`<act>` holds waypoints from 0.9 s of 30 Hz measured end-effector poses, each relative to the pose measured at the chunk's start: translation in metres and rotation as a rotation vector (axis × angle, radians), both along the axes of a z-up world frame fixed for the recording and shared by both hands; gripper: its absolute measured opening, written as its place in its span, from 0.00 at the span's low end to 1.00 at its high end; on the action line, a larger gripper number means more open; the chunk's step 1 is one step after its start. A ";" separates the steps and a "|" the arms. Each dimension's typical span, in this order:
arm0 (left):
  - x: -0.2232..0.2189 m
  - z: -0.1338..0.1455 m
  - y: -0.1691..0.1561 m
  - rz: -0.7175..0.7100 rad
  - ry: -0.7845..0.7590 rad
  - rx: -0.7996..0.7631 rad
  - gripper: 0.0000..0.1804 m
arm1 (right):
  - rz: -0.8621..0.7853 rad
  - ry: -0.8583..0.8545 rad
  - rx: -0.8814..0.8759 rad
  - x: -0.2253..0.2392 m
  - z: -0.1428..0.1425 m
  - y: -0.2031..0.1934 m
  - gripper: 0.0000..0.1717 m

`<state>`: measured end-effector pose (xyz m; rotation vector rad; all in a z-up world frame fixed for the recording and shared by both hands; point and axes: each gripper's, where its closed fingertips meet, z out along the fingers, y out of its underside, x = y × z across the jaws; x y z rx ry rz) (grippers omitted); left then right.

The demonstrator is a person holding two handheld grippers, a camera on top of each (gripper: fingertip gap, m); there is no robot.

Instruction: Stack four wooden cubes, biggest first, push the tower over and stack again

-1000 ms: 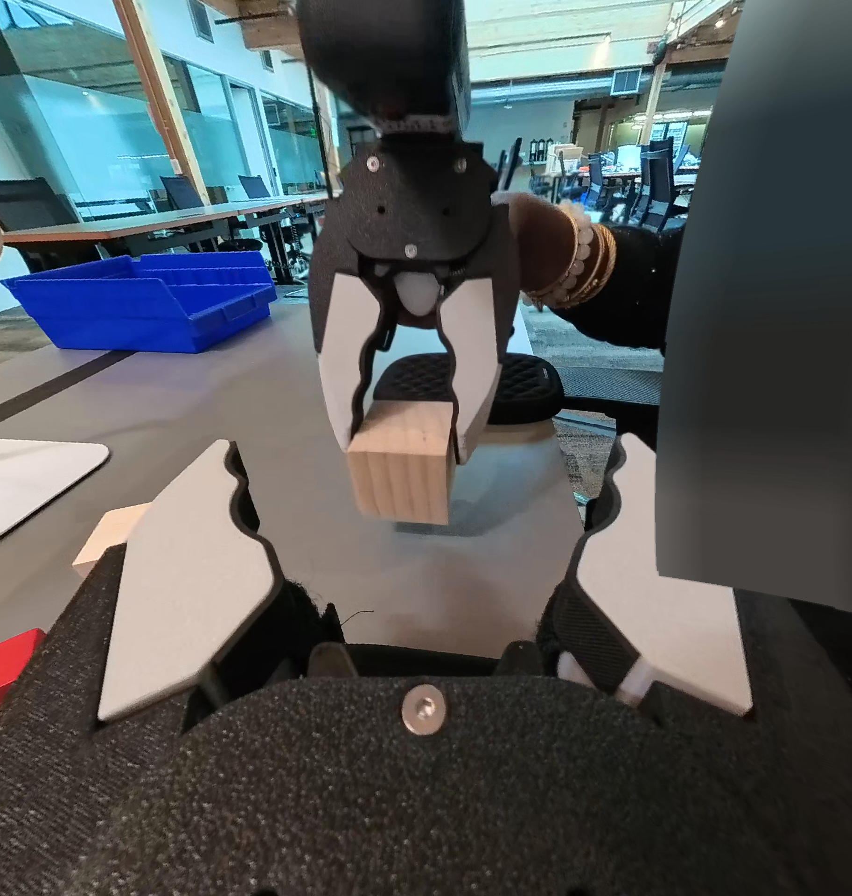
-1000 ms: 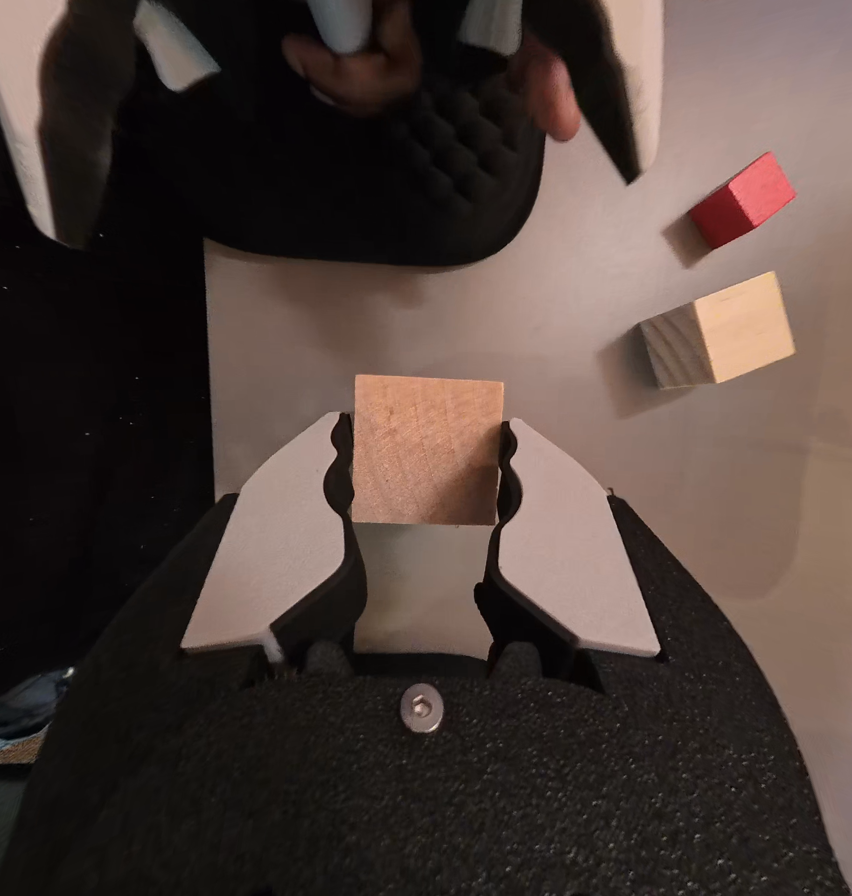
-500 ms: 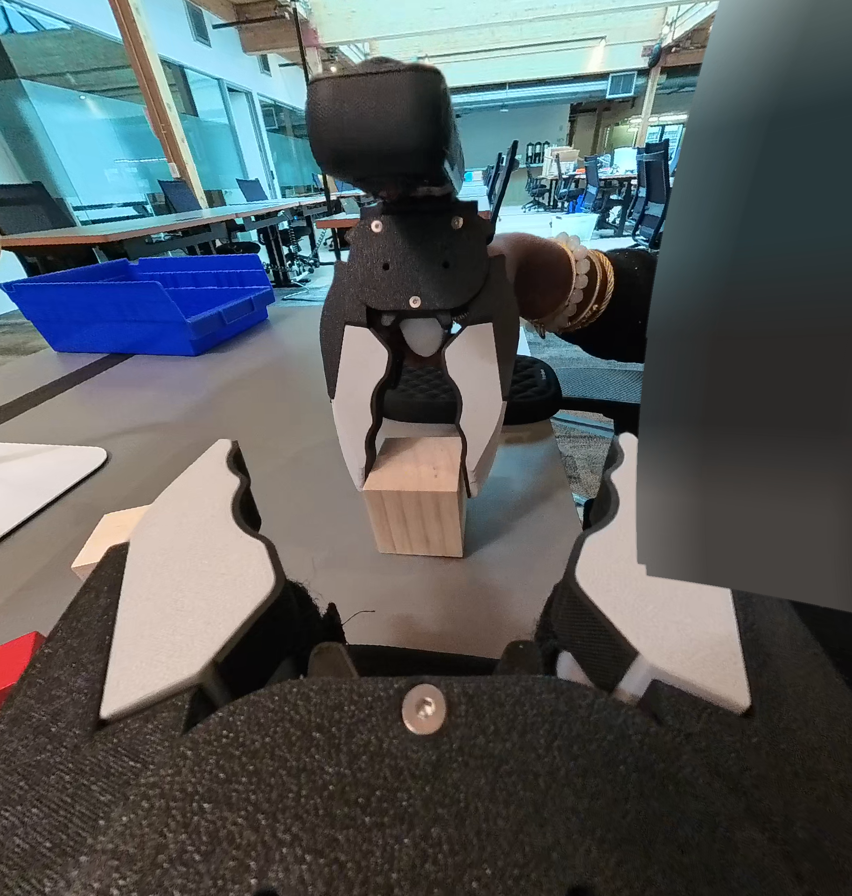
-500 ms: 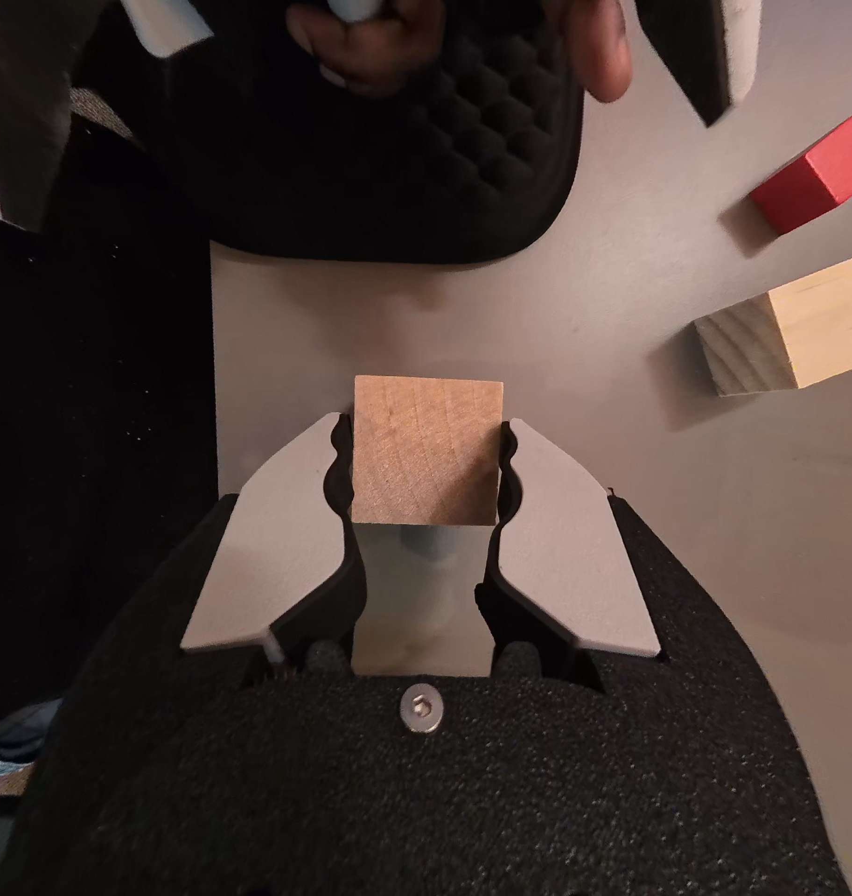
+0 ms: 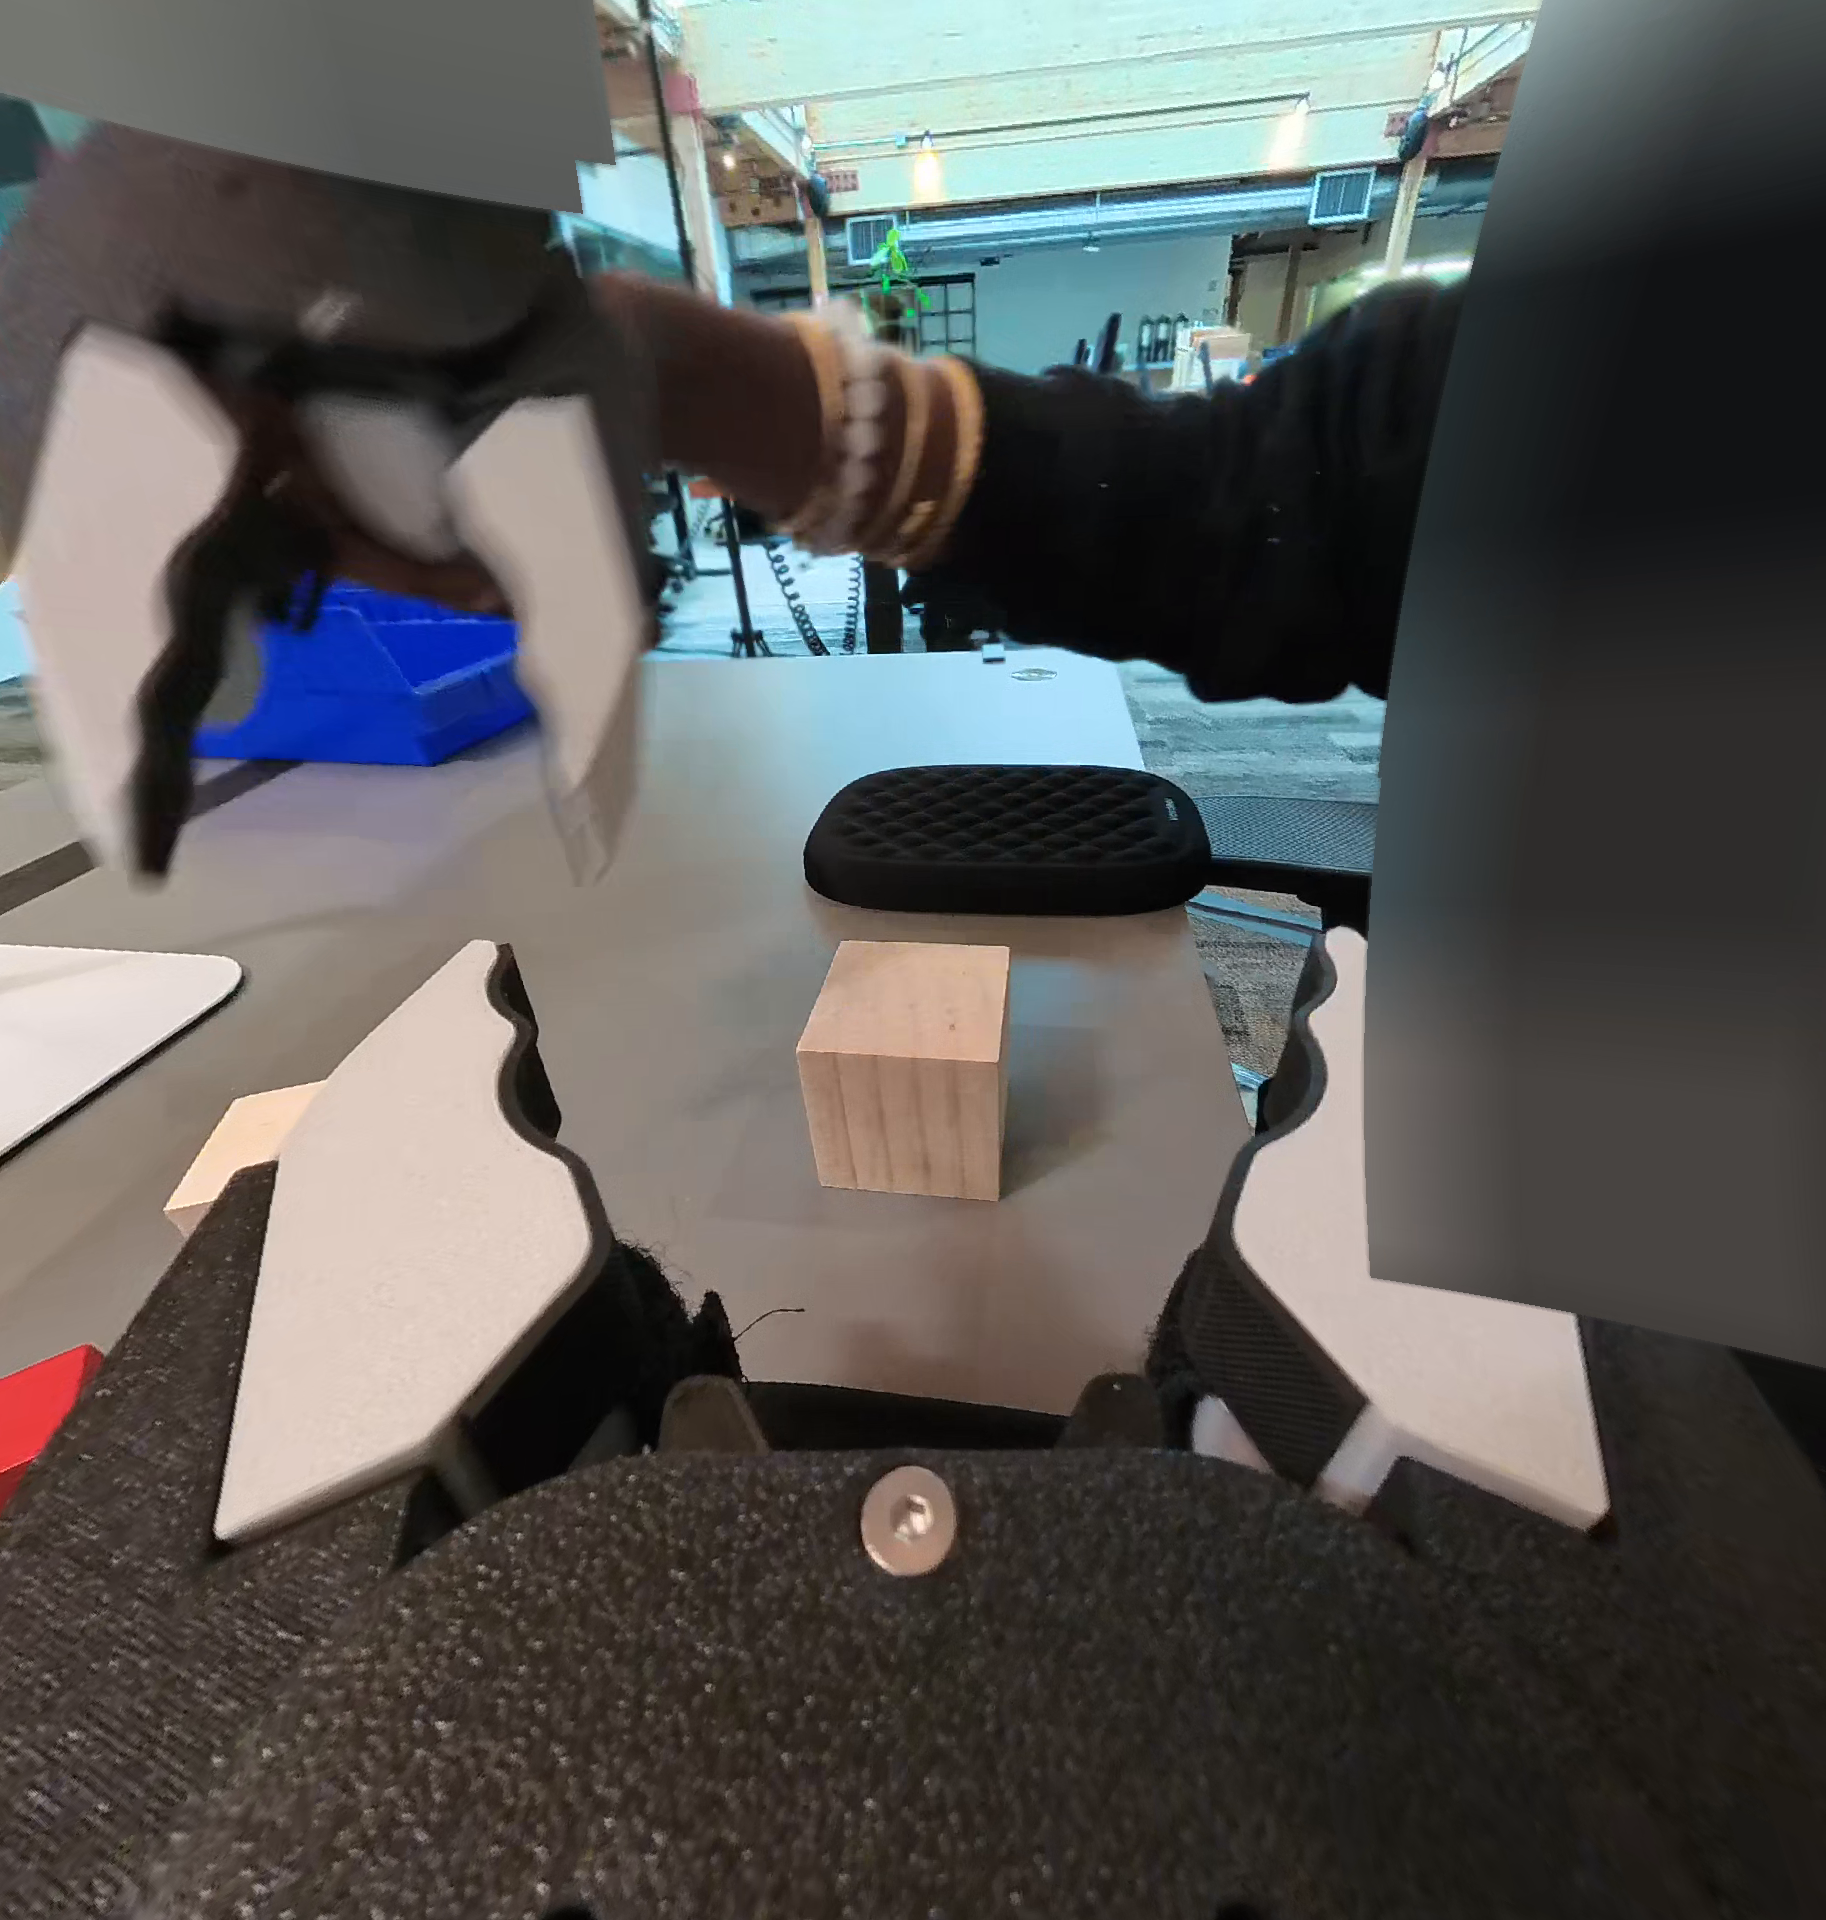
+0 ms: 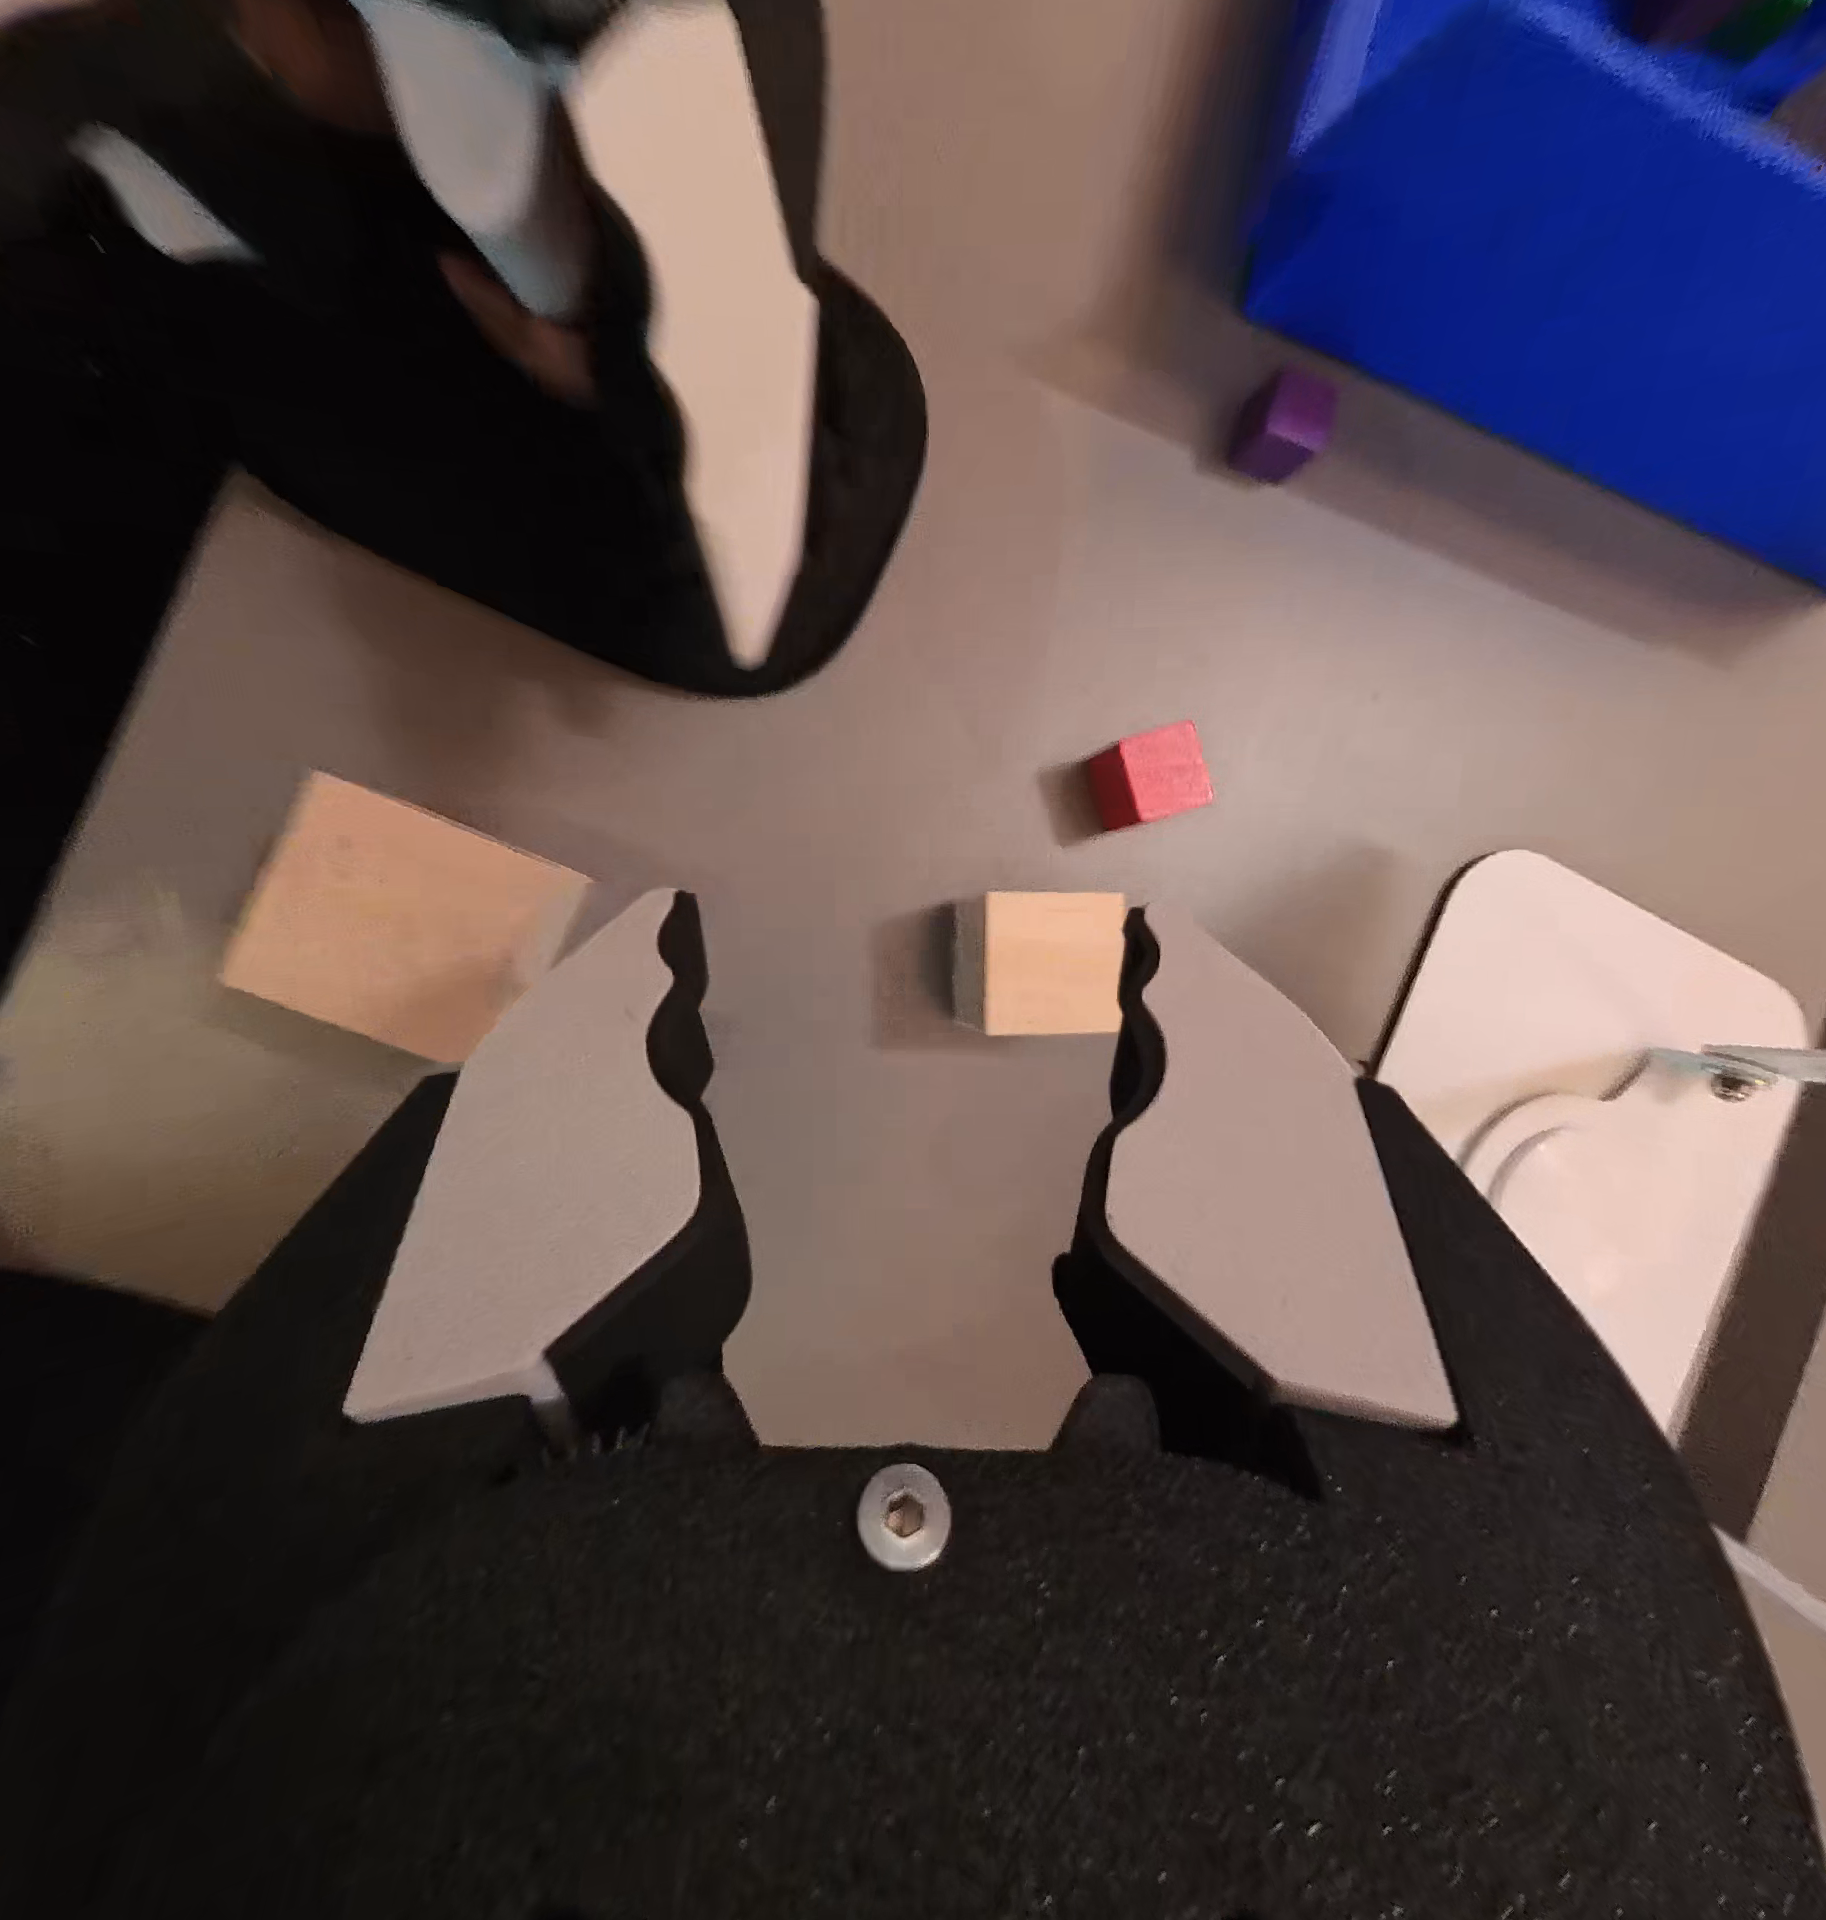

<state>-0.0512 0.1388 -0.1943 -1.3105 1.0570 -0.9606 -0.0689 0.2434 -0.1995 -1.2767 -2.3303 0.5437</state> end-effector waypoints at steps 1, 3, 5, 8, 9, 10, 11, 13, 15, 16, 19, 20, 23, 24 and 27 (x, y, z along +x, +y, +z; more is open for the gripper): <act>0.000 0.000 0.000 0.001 0.001 -0.003 0.74 | 0.006 -0.031 0.003 -0.004 -0.010 0.009 0.44; 0.000 0.000 0.001 0.002 0.001 -0.009 0.74 | 0.028 -0.087 -0.014 -0.009 -0.030 0.020 0.44; 0.000 0.000 0.001 0.004 -0.002 -0.012 0.74 | 0.034 -0.130 -0.023 -0.013 -0.048 0.028 0.44; -0.001 0.000 0.001 0.007 -0.005 -0.008 0.74 | 0.027 -0.159 -0.022 -0.018 -0.065 0.039 0.41; -0.001 0.000 0.001 0.007 -0.004 -0.008 0.74 | 0.023 -0.168 -0.019 -0.019 -0.070 0.041 0.40; 0.000 0.000 0.002 0.009 -0.002 -0.008 0.74 | 0.017 -0.181 -0.013 -0.019 -0.074 0.044 0.39; 0.000 0.000 0.002 0.009 0.000 -0.007 0.74 | 0.011 -0.196 -0.006 -0.018 -0.077 0.046 0.38; 0.000 -0.001 0.001 0.010 0.004 -0.003 0.74 | -0.003 -0.216 0.012 -0.018 -0.082 0.049 0.35; 0.000 -0.001 0.001 0.010 0.007 -0.001 0.74 | -0.008 -0.238 0.019 -0.017 -0.086 0.049 0.34; 0.000 -0.001 0.001 0.009 0.008 -0.001 0.74 | -0.010 -0.245 0.017 -0.016 -0.087 0.049 0.34; 0.000 -0.001 0.001 0.012 0.005 0.000 0.73 | -0.018 -0.257 0.029 -0.015 -0.091 0.051 0.32; 0.000 -0.001 0.001 0.012 0.005 0.000 0.73 | -0.019 -0.258 0.033 -0.014 -0.092 0.051 0.30; 0.000 -0.001 0.002 0.011 0.005 -0.002 0.73 | -0.028 -0.253 0.040 -0.014 -0.092 0.053 0.27; 0.000 -0.001 0.001 0.010 0.005 -0.002 0.73 | -0.035 -0.259 0.041 -0.013 -0.092 0.053 0.27; 0.000 -0.001 0.001 0.011 0.004 -0.002 0.73 | -0.052 -0.274 0.067 -0.011 -0.092 0.055 0.27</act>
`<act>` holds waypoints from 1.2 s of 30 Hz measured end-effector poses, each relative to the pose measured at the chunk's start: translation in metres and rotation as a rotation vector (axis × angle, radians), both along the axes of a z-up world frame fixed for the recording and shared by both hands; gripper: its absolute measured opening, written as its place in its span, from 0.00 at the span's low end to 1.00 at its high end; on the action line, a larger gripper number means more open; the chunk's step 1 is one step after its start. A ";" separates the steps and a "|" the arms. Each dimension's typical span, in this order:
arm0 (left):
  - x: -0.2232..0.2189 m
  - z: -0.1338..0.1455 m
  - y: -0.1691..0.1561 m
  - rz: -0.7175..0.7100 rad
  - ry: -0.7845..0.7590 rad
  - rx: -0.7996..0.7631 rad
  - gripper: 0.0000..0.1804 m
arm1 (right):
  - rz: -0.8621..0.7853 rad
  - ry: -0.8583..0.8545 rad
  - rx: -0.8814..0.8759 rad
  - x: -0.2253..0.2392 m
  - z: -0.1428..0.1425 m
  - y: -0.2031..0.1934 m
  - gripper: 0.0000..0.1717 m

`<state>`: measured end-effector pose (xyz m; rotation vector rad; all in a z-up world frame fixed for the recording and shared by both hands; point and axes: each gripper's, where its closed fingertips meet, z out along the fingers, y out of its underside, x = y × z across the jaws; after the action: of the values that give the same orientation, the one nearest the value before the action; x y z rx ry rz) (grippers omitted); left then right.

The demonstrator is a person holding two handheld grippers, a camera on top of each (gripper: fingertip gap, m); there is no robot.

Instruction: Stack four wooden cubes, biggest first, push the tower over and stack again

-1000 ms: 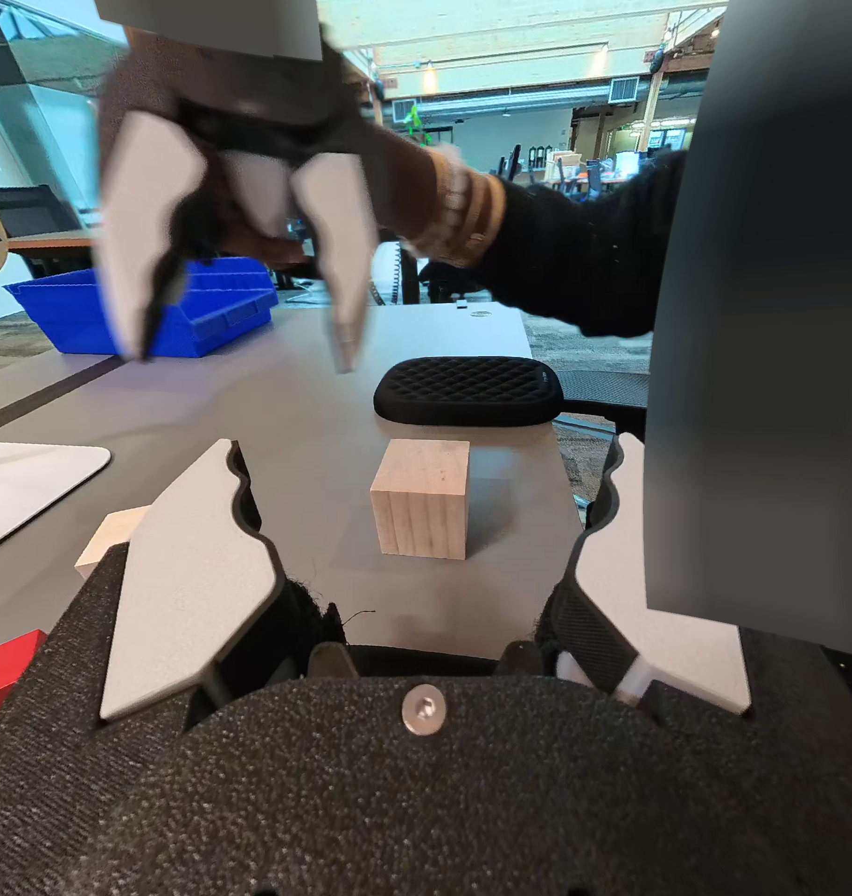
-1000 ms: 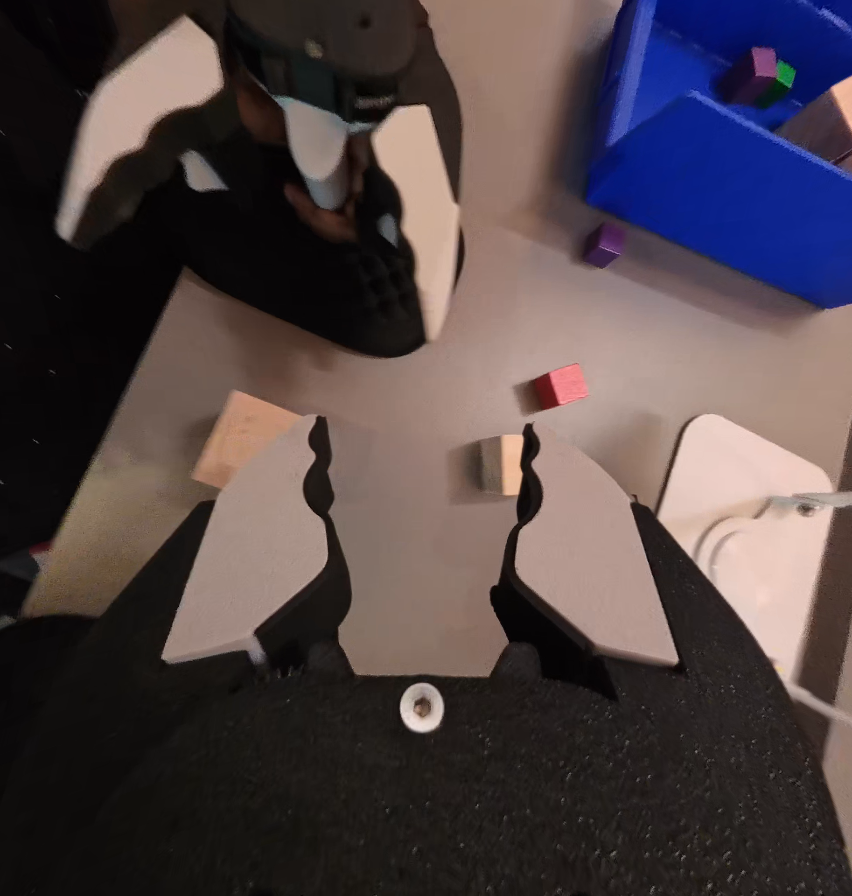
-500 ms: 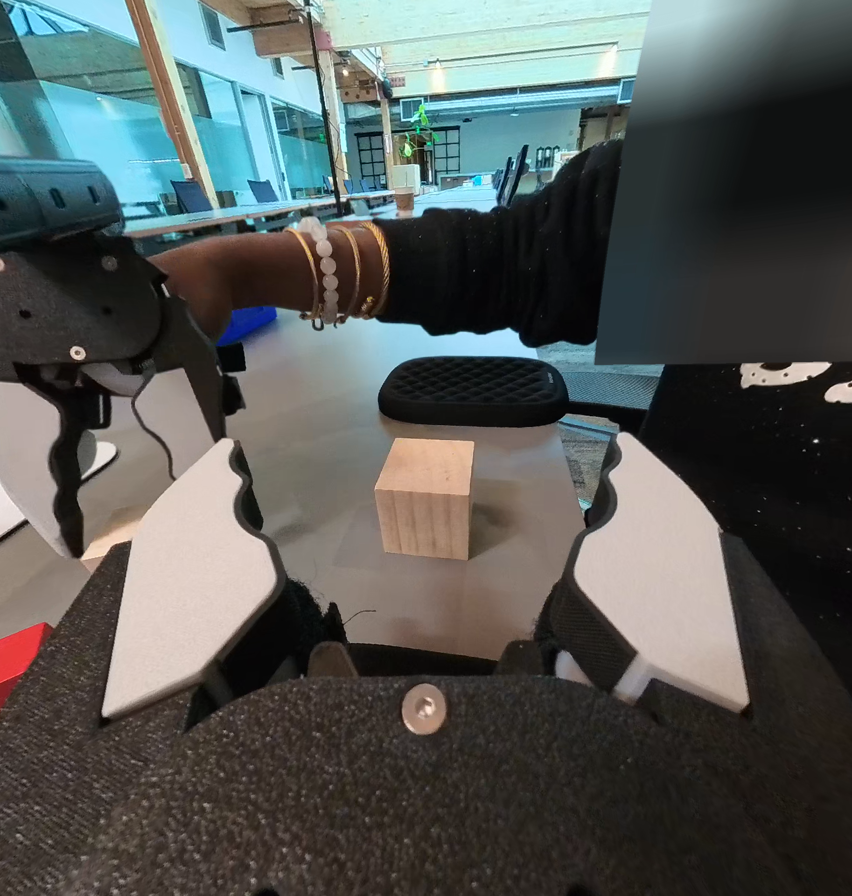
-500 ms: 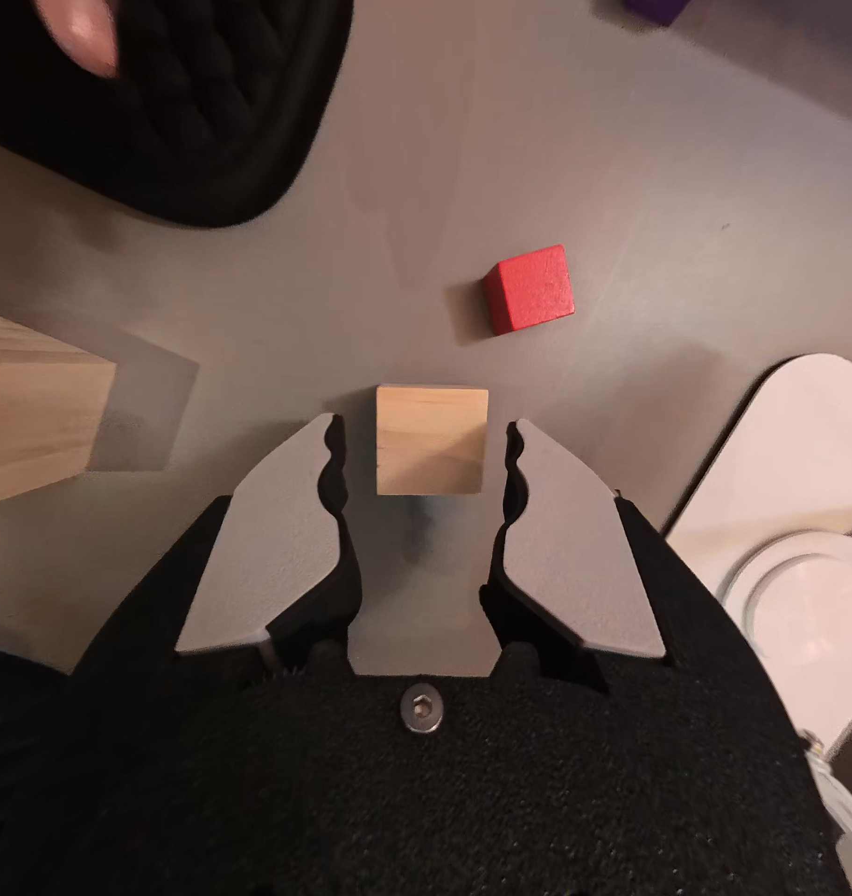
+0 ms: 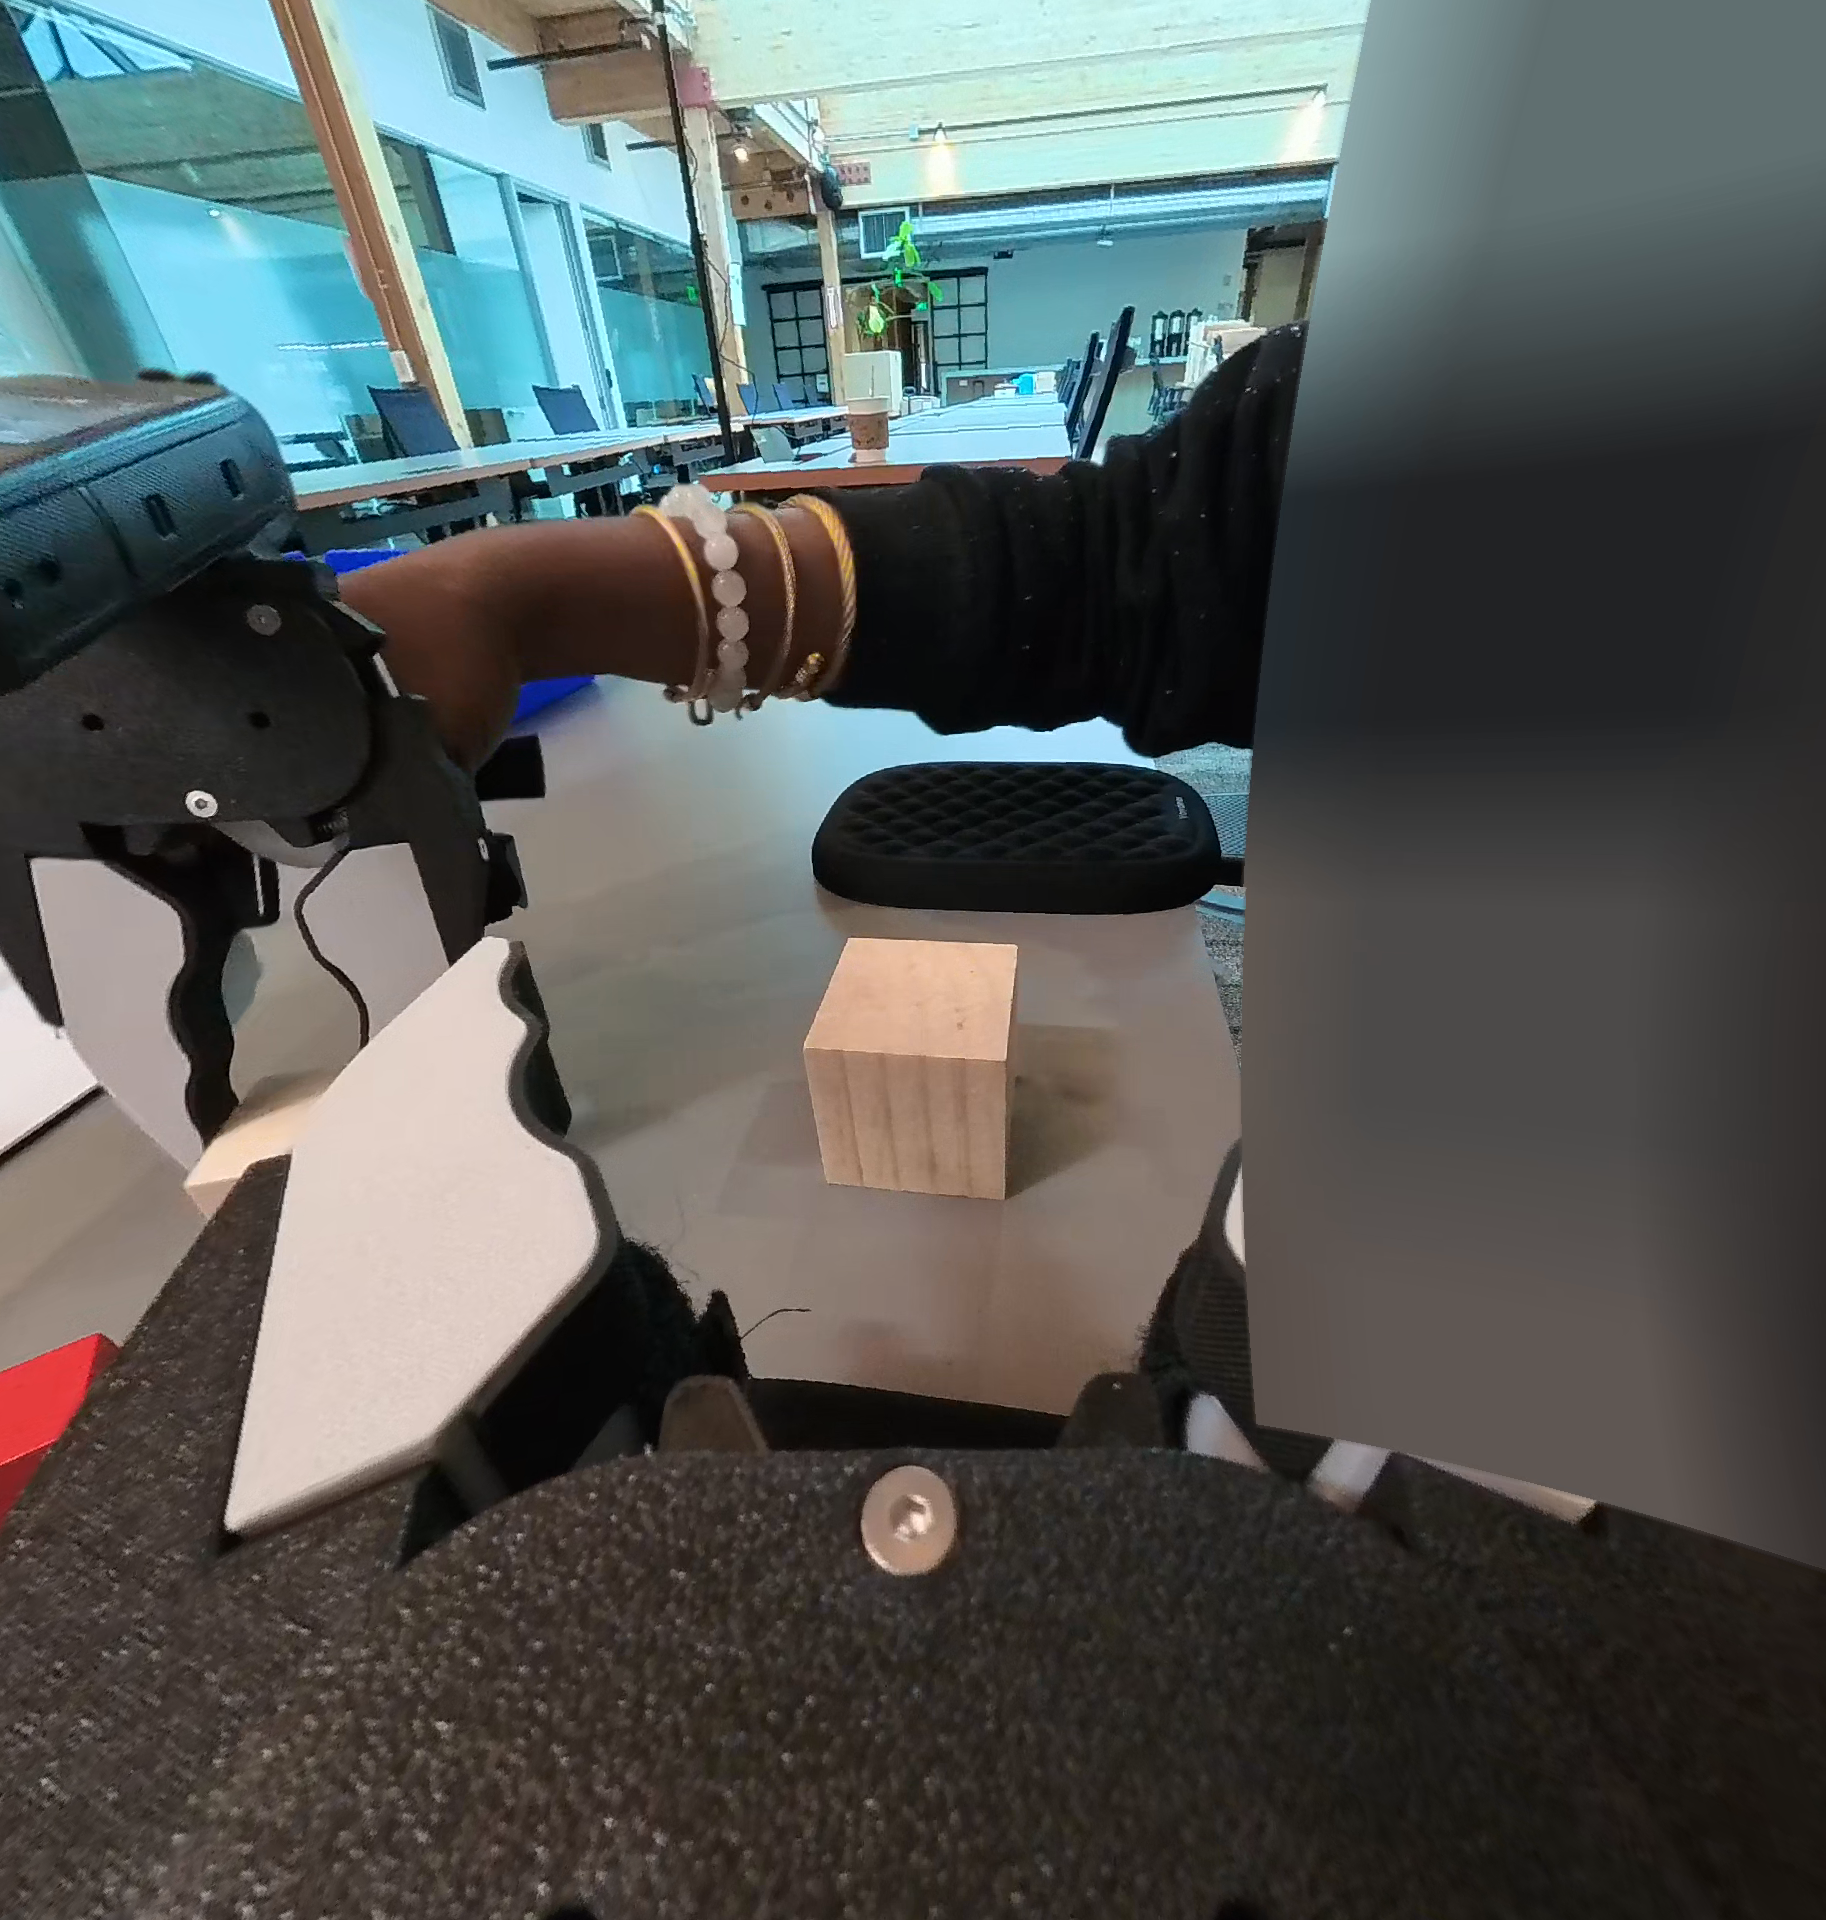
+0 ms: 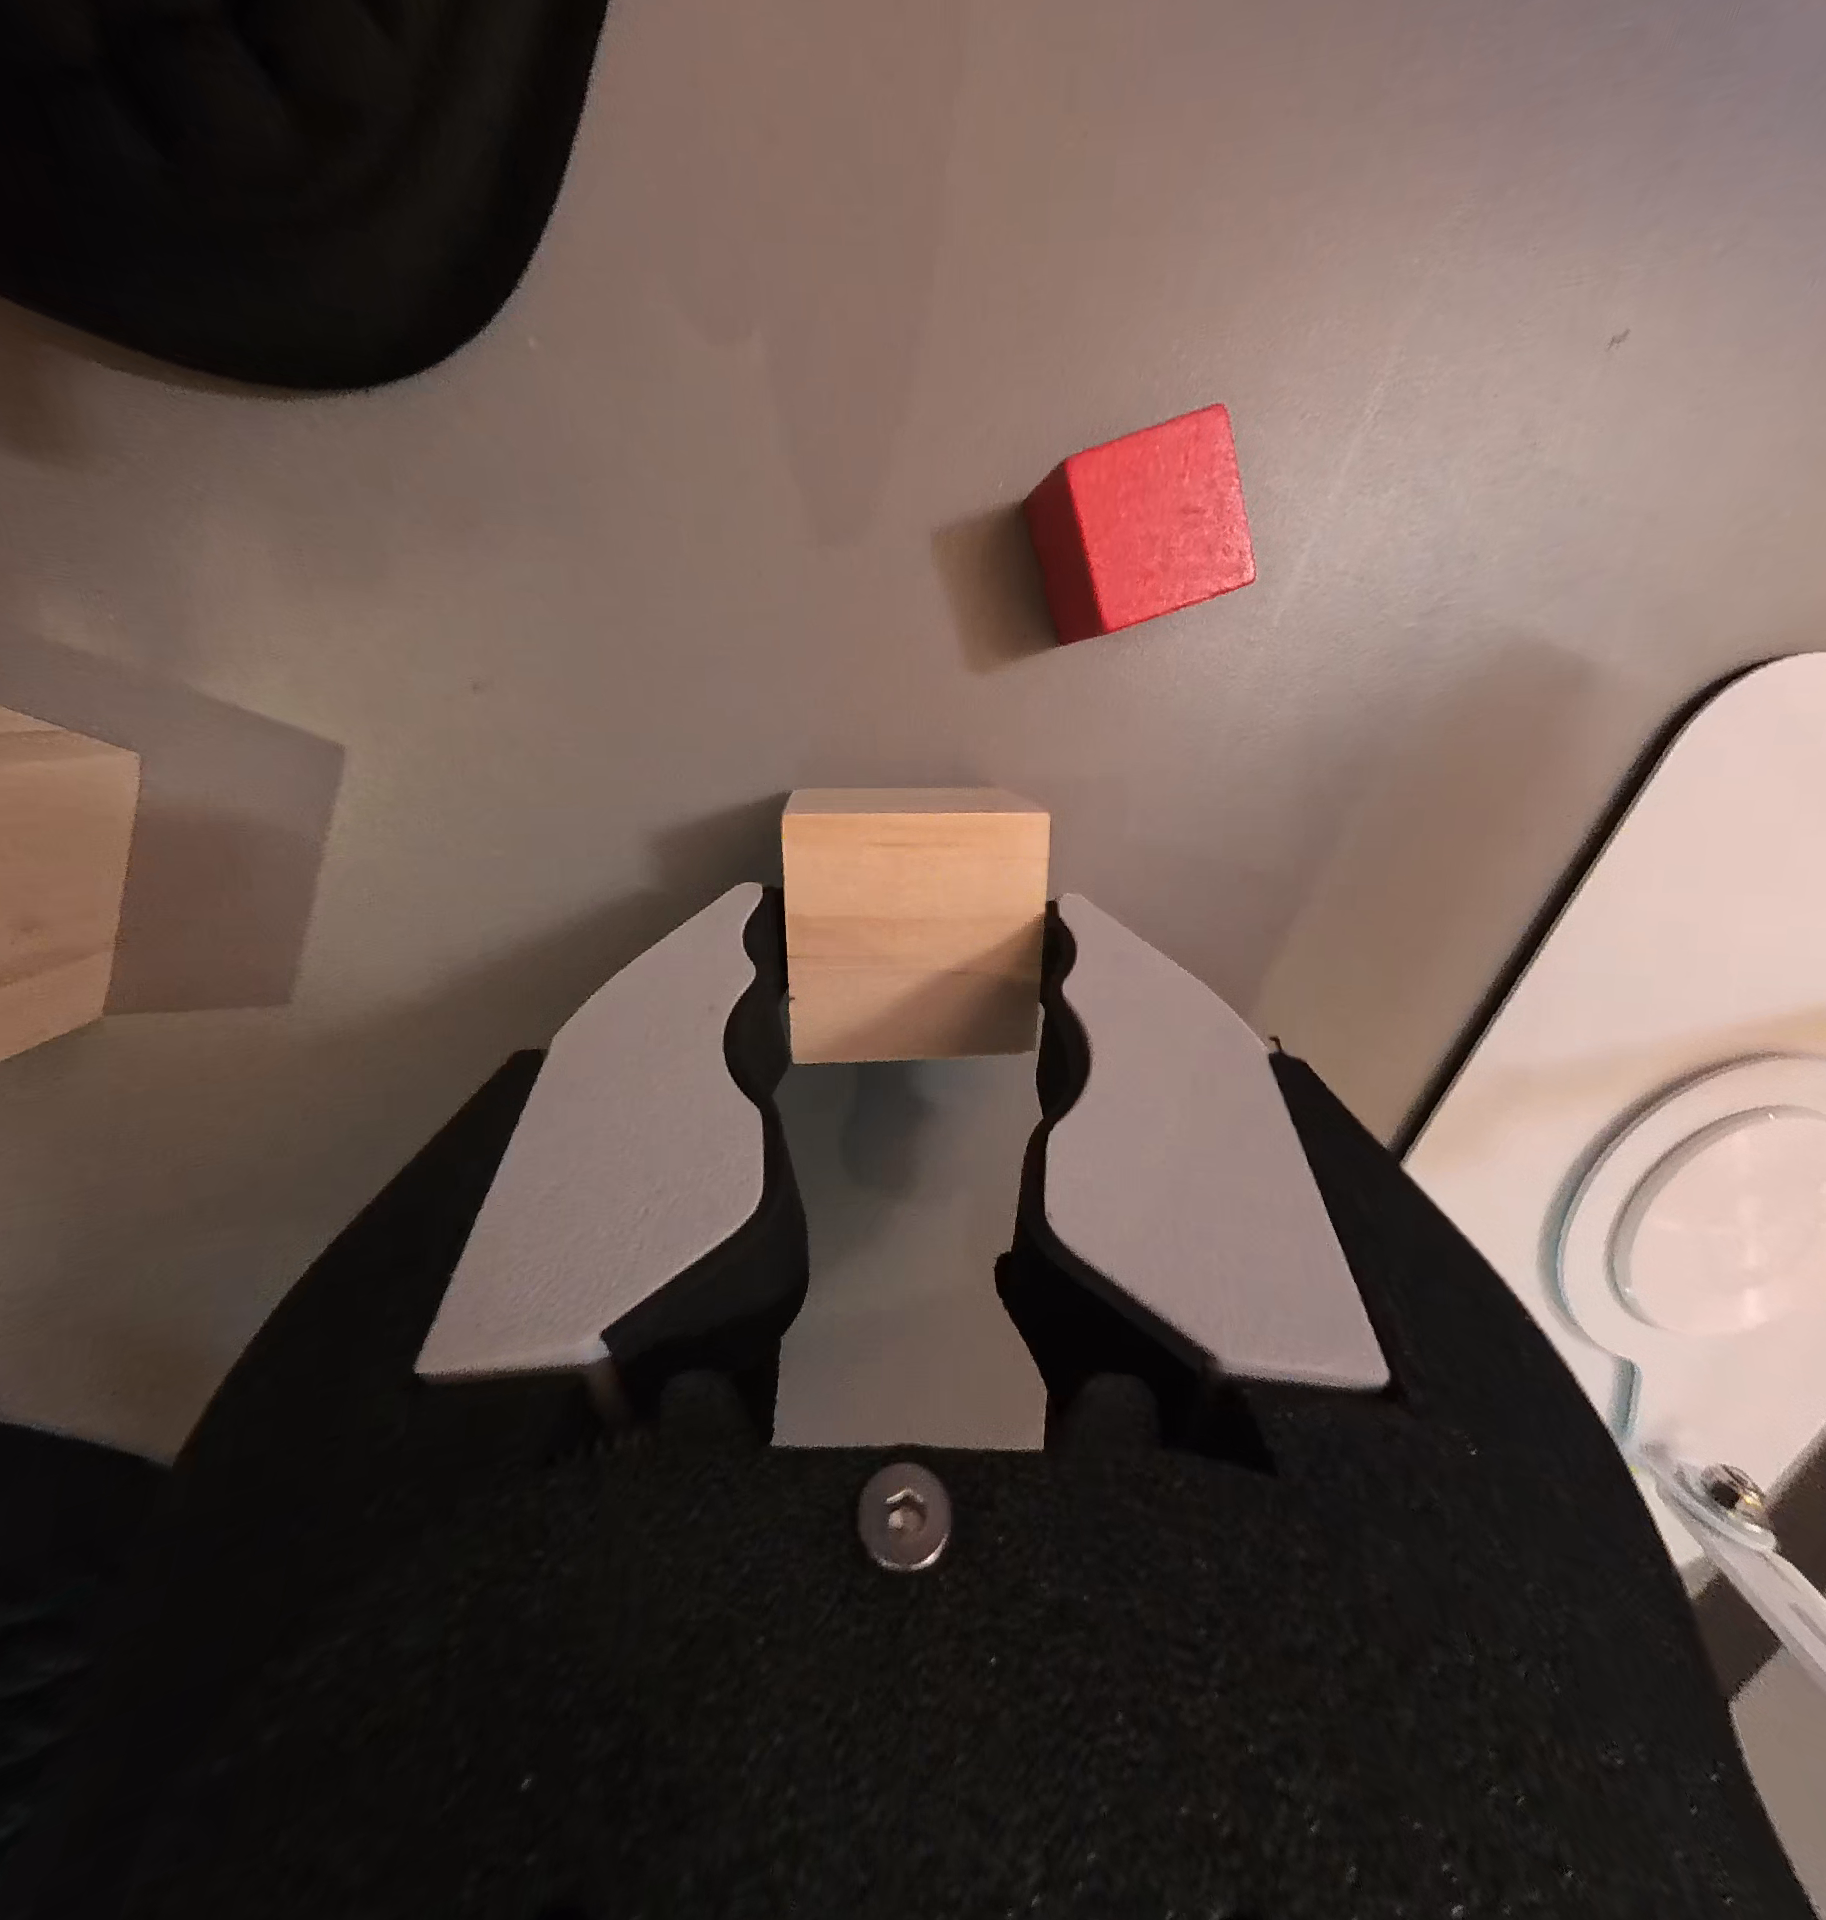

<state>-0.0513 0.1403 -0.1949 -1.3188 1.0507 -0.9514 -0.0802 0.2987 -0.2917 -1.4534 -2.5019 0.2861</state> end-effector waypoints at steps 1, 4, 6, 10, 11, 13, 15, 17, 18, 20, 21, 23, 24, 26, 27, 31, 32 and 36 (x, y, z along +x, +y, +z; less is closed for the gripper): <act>0.000 0.000 0.000 0.000 0.000 -0.001 0.73 | -0.006 -0.005 0.009 0.001 0.001 0.000 0.27; 0.000 0.000 0.001 0.002 0.000 -0.005 0.73 | -0.054 -0.001 0.032 0.003 0.010 -0.001 0.27; 0.000 0.000 0.001 0.003 -0.002 -0.005 0.73 | -0.106 0.010 0.027 0.006 0.023 -0.006 0.27; 0.000 0.000 0.001 0.006 -0.001 -0.004 0.72 | -0.239 0.039 -0.023 0.016 0.057 -0.030 0.26; 0.000 0.000 0.001 0.007 -0.001 -0.002 0.72 | -0.256 0.050 -0.030 0.019 0.066 -0.038 0.26; 0.000 0.000 0.001 0.010 0.000 -0.001 0.72 | -0.303 0.061 -0.038 0.026 0.081 -0.054 0.26; 0.000 0.000 0.002 0.011 -0.001 -0.003 0.72 | -0.354 0.062 -0.045 0.034 0.091 -0.069 0.26; -0.001 0.000 0.002 0.013 -0.005 -0.008 0.72 | -0.397 0.055 -0.046 0.042 0.095 -0.084 0.26; -0.001 0.001 0.003 0.014 -0.009 -0.010 0.72 | -0.409 0.047 -0.043 0.046 0.095 -0.092 0.26; -0.002 0.001 0.003 0.015 -0.013 -0.011 0.72 | -0.437 0.042 -0.029 0.052 0.093 -0.103 0.27; -0.002 0.001 0.003 0.016 -0.014 -0.009 0.72 | -0.446 0.041 -0.020 0.054 0.092 -0.108 0.27; -0.001 0.001 0.003 0.019 -0.009 -0.003 0.72 | -0.454 0.043 -0.014 0.058 0.087 -0.118 0.27; -0.001 0.001 0.002 0.020 -0.005 0.000 0.71 | -0.460 0.042 -0.014 0.060 0.084 -0.122 0.27; -0.001 0.000 0.002 0.025 0.001 0.005 0.70 | -0.463 0.040 -0.009 0.063 0.079 -0.128 0.27; -0.001 0.000 0.002 0.027 0.003 0.008 0.70 | -0.463 0.042 -0.012 0.063 0.076 -0.131 0.27; 0.000 -0.001 0.003 0.029 0.008 0.008 0.70 | -0.459 0.038 -0.017 0.065 0.067 -0.139 0.27; 0.000 -0.001 0.003 0.029 0.008 0.007 0.70 | -0.457 0.033 -0.016 0.066 0.065 -0.139 0.27; -0.001 0.000 0.003 0.028 0.003 0.002 0.70 | -0.452 0.037 -0.025 0.067 0.061 -0.140 0.27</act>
<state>-0.0520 0.1435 -0.1953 -1.3302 1.0324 -0.9271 -0.0130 0.1583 -0.2310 -1.9446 -2.0683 0.2561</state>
